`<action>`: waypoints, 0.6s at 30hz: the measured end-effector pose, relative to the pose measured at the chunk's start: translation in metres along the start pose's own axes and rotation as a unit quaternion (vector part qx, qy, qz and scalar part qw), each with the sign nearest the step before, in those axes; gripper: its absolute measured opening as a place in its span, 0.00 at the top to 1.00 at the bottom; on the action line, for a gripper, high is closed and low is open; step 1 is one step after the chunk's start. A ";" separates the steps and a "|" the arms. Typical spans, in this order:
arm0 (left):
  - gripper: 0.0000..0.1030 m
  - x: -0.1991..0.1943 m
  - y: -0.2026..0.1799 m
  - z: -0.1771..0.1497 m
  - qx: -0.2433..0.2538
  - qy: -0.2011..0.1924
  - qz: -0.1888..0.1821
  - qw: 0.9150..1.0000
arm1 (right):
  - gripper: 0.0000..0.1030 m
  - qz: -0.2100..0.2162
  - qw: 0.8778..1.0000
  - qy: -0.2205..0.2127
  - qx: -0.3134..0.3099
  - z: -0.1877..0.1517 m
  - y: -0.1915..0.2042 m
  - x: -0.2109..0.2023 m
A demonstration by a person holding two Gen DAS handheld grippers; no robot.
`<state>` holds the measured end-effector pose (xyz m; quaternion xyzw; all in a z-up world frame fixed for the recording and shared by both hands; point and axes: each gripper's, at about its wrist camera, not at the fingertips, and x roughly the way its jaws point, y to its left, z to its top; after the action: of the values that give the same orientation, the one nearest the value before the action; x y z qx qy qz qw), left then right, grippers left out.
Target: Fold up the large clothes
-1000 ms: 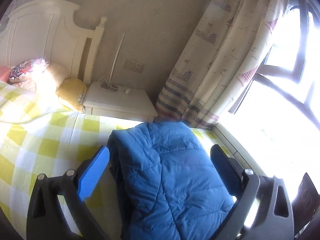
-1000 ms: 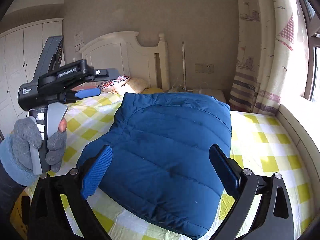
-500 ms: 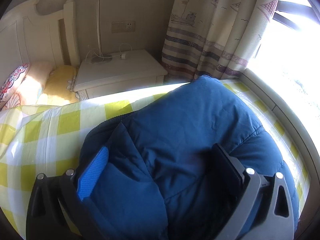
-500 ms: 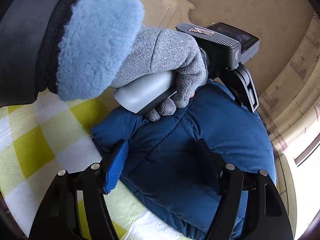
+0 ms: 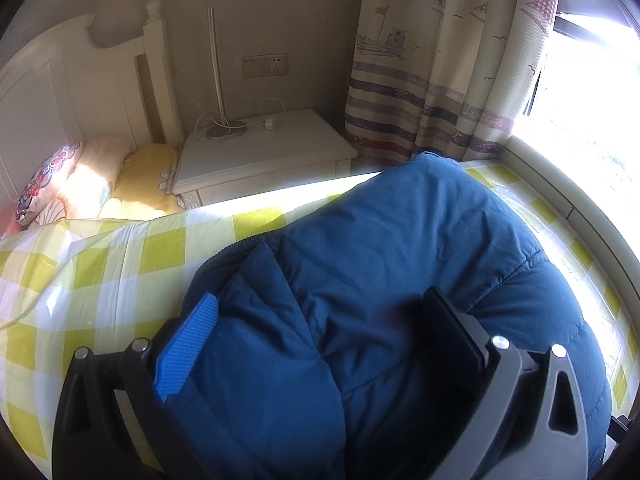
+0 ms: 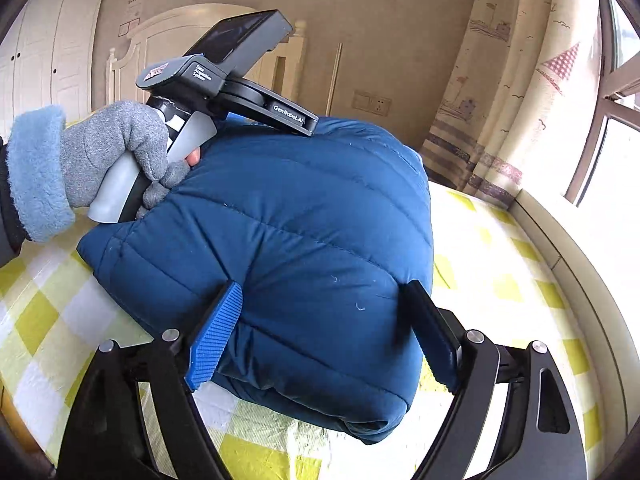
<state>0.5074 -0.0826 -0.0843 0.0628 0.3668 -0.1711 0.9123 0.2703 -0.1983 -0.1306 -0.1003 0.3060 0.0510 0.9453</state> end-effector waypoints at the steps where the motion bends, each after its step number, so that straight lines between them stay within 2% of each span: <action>1: 0.02 0.000 -0.001 0.000 0.001 -0.001 0.004 1.000 | 0.19 0.007 1.000 0.005 0.009 0.002 -0.004 0.002; 5: 0.02 -0.003 0.002 -0.003 -0.009 -0.005 0.023 1.000 | 0.16 0.022 0.999 0.008 0.024 -0.003 -0.006 0.002; 8: 0.02 -0.013 0.002 -0.007 -0.014 -0.009 0.058 0.998 | 0.16 0.038 0.999 0.018 0.028 -0.001 -0.015 0.000; 10: 0.02 -0.031 -0.002 -0.011 -0.009 -0.014 0.086 0.996 | 0.16 0.036 0.998 0.019 0.047 -0.004 -0.016 -0.020; 12: 0.02 -0.073 -0.009 -0.026 -0.016 -0.063 0.104 0.992 | 0.16 0.043 0.997 -0.022 0.066 -0.011 -0.016 -0.053; 15: 0.02 -0.148 -0.025 -0.066 -0.026 -0.158 0.092 0.983 | 0.16 0.051 0.993 -0.071 0.079 -0.030 -0.014 -0.093; 16: 0.02 -0.168 -0.031 -0.083 -0.029 -0.174 0.095 0.980 | 0.16 0.052 0.992 -0.078 0.080 -0.037 -0.013 -0.102; 18: 0.02 -0.197 -0.044 -0.121 -0.044 -0.186 0.130 0.973 | 0.16 0.049 0.992 -0.084 0.083 -0.051 -0.010 -0.116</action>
<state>0.2812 -0.0422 -0.0353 0.0369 0.1862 -0.0432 0.9809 0.1492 -0.2234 -0.1013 -0.0018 0.2335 0.0796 0.9691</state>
